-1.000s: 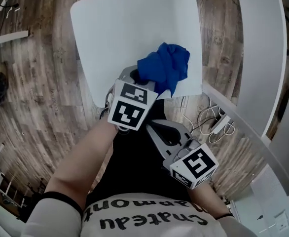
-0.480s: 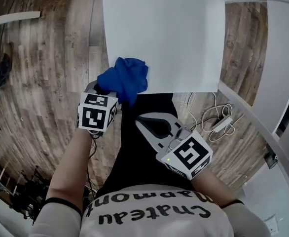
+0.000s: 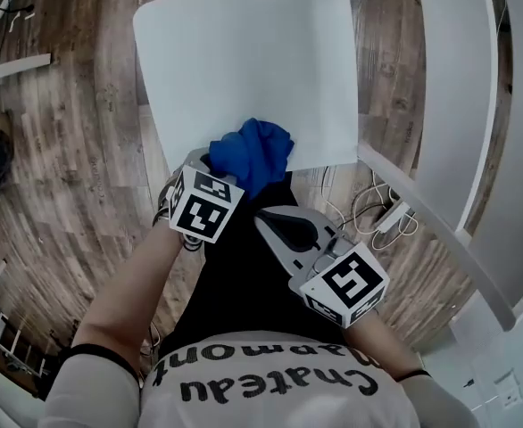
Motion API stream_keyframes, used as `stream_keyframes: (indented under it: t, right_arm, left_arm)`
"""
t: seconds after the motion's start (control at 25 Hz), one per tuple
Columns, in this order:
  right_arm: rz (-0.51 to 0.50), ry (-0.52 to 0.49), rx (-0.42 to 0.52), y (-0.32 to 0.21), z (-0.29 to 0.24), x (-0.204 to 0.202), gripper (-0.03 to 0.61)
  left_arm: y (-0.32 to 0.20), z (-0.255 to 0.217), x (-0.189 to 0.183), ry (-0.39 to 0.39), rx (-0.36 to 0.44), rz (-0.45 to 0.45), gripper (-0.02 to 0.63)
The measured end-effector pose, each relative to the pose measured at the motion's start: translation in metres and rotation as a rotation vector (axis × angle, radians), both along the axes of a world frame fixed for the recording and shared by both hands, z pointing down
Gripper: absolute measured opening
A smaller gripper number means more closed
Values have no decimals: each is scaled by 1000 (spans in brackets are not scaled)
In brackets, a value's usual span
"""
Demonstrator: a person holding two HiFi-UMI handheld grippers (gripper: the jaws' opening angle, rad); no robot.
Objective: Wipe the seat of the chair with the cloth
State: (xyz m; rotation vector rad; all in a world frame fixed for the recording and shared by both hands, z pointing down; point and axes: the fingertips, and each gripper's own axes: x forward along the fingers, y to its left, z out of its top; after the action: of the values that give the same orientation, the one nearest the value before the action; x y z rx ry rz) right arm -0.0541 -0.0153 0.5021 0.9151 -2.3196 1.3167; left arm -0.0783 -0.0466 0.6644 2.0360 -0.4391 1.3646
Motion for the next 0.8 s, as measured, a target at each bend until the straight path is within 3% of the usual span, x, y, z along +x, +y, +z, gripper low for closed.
stream_keyframes:
  t: [0.12,0.32,0.48,0.6,0.72,0.8]
  right_arm:
    - [43,10,-3,6,-2,25,15]
    - [111,21,-32,17,-9,55,15]
    - [146,52,-42,24,-15,76,15]
    - [168,74,-39,23,-17,86,15]
    - [168,82,-18,14,-27,86,15]
    - [156,85,11,3,-38,86,14]
  left_arm:
    - [2,-1,45,55,30,88,66]
    - [8,-5,127,188,-3,166,64]
    - [13,-7,173,227,-19,224,64]
    - [14,-4,187,228,-82,170,64]
    - [10,-1,178,217,-140,70,64]
    - [-4,-14,162,241,-120,-4,64]
